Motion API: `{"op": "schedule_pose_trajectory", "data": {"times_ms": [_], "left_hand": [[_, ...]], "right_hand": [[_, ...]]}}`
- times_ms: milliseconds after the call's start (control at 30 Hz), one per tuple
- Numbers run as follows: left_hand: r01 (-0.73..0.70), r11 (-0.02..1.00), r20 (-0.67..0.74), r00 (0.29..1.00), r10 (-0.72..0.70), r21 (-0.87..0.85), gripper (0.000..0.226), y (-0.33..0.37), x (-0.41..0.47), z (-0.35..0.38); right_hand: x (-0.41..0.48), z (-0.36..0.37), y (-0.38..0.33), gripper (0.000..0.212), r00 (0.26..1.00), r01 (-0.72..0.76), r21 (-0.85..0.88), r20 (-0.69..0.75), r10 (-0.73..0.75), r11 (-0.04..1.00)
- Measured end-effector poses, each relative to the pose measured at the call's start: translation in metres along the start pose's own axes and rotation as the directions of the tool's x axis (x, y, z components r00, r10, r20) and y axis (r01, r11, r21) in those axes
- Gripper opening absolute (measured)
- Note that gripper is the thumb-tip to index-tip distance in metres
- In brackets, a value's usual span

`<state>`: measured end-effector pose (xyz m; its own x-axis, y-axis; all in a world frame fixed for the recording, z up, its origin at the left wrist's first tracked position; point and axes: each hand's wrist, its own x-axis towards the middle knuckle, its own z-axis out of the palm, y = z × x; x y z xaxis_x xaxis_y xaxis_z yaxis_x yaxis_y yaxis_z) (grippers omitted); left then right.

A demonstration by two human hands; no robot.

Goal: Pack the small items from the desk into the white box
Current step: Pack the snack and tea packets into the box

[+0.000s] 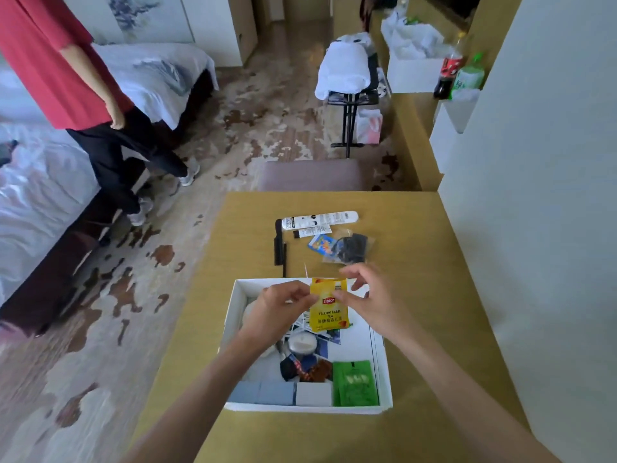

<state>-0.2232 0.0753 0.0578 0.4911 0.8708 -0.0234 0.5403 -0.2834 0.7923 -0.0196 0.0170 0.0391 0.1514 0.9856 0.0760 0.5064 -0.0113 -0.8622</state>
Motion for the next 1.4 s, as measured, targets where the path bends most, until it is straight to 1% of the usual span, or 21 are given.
{"op": "schedule_pose_trajectory", "data": {"times_ms": [67, 100, 167, 233, 300, 400, 467, 567, 633, 700, 767, 833, 967, 1033, 1067, 1100, 1167, 1233, 1300, 1333, 1400], "left_hand": [[-0.018, 1.000, 0.016, 1.000, 0.018, 0.015, 0.016, 0.001, -0.003, 0.001], [-0.028, 0.999, 0.018, 0.999, 0.027, 0.030, 0.015, 0.002, -0.005, 0.002], [-0.077, 0.994, 0.010, 0.997, 0.076, 0.078, 0.015, 0.002, -0.007, 0.006], [-0.138, 0.985, 0.039, 0.990, 0.134, 0.103, 0.018, -0.001, -0.008, 0.011], [-0.194, 0.968, 0.101, 0.979, 0.180, 0.159, 0.022, -0.008, -0.007, 0.015], [-0.345, 0.890, 0.182, 0.936, 0.302, 0.298, 0.027, -0.024, -0.006, 0.020], [-0.448, 0.823, 0.238, 0.892, 0.384, 0.349, 0.026, -0.032, -0.005, 0.022], [-0.506, 0.820, 0.287, 0.854, 0.433, 0.268, 0.023, -0.040, -0.002, 0.022], [-0.533, 0.811, 0.259, 0.840, 0.476, 0.239, 0.018, -0.042, 0.002, 0.022], [-0.559, 0.797, 0.190, 0.828, 0.527, 0.228, 0.013, -0.043, 0.005, 0.021], [-0.561, 0.798, 0.127, 0.828, 0.547, 0.219, 0.012, -0.040, 0.008, 0.019], [-0.555, 0.803, 0.086, 0.830, 0.551, 0.217, 0.012, -0.039, 0.012, 0.016], [-0.477, 0.856, 0.105, 0.879, 0.465, 0.201, 0.017, -0.042, 0.019, 0.011], [-0.390, 0.907, 0.108, 0.920, 0.377, 0.157, 0.019, -0.040, 0.023, 0.008], [-0.337, 0.933, 0.102, 0.940, 0.326, 0.124, 0.019, -0.038, 0.024, 0.007], [-0.293, 0.952, 0.095, 0.954, 0.285, 0.088, 0.019, -0.035, 0.026, 0.005], [-0.237, 0.971, 0.084, 0.969, 0.234, 0.021, 0.019, -0.030, 0.029, 0.002], [-0.159, 0.986, 0.081, 0.983, 0.163, -0.051, 0.019, -0.027, 0.032, 0.000], [-0.058, 0.991, 0.072, 0.995, 0.067, -0.124, 0.019, -0.023, 0.037, -0.003], [-0.013, 0.989, 0.066, 0.998, 0.023, -0.145, 0.019, -0.022, 0.041, -0.005], [0.056, 0.986, 0.056, 0.997, -0.048, -0.156, 0.020, -0.022, 0.048, -0.010]], "right_hand": [[-0.005, -0.002, -0.005, 0.041, 0.996, 0.057, -0.112, 0.071, -0.050, 0.992], [-0.007, -0.004, -0.009, 0.039, 0.992, 0.057, -0.126, 0.115, -0.042, 0.990], [-0.010, -0.007, -0.015, 0.022, 0.981, 0.028, -0.166, 0.196, 0.005, 0.986], [-0.012, -0.009, -0.017, 0.007, 0.973, 0.039, -0.242, 0.232, 0.019, 0.970], [-0.017, -0.010, -0.017, 0.004, 0.964, 0.039, -0.292, 0.262, 0.041, 0.956], [-0.024, -0.011, -0.013, 0.009, 0.933, -0.014, -0.421, 0.322, 0.164, 0.907], [-0.029, -0.006, -0.008, 0.016, 0.889, -0.011, -0.541, 0.379, 0.255, 0.841], [-0.037, 0.012, 0.000, 0.022, 0.834, 0.079, -0.684, 0.444, 0.328, 0.725], [-0.040, 0.024, 0.004, 0.023, 0.823, 0.165, -0.748, 0.463, 0.328, 0.643], [-0.042, 0.036, 0.009, 0.027, 0.812, 0.266, -0.792, 0.492, 0.315, 0.550], [-0.045, 0.043, 0.015, 0.030, 0.796, 0.388, -0.819, 0.529, 0.296, 0.422], [-0.049, 0.048, 0.022, 0.035, 0.784, 0.452, -0.826, 0.548, 0.291, 0.337], [-0.051, 0.047, 0.027, 0.042, 0.770, 0.518, -0.803, 0.588, 0.248, 0.297], [-0.047, 0.036, 0.025, 0.042, 0.786, 0.493, -0.802, 0.576, 0.222, 0.335], [-0.043, 0.028, 0.023, 0.041, 0.806, 0.458, -0.799, 0.558, 0.198, 0.390], [-0.038, 0.020, 0.020, 0.040, 0.831, 0.404, -0.779, 0.532, 0.164, 0.479], [-0.026, 0.005, 0.015, 0.038, 0.892, 0.268, -0.675, 0.443, 0.088, 0.687], [-0.014, -0.005, 0.012, 0.036, 0.945, 0.160, -0.565, 0.325, 0.040, 0.809], [-0.002, -0.010, 0.009, 0.034, 0.973, 0.082, -0.440, 0.232, 0.024, 0.894], [0.006, -0.012, 0.009, 0.032, 0.981, 0.070, -0.379, 0.196, 0.007, 0.923], [0.024, -0.014, 0.008, 0.030, 0.987, 0.096, -0.300, 0.153, -0.051, 0.949]]}}
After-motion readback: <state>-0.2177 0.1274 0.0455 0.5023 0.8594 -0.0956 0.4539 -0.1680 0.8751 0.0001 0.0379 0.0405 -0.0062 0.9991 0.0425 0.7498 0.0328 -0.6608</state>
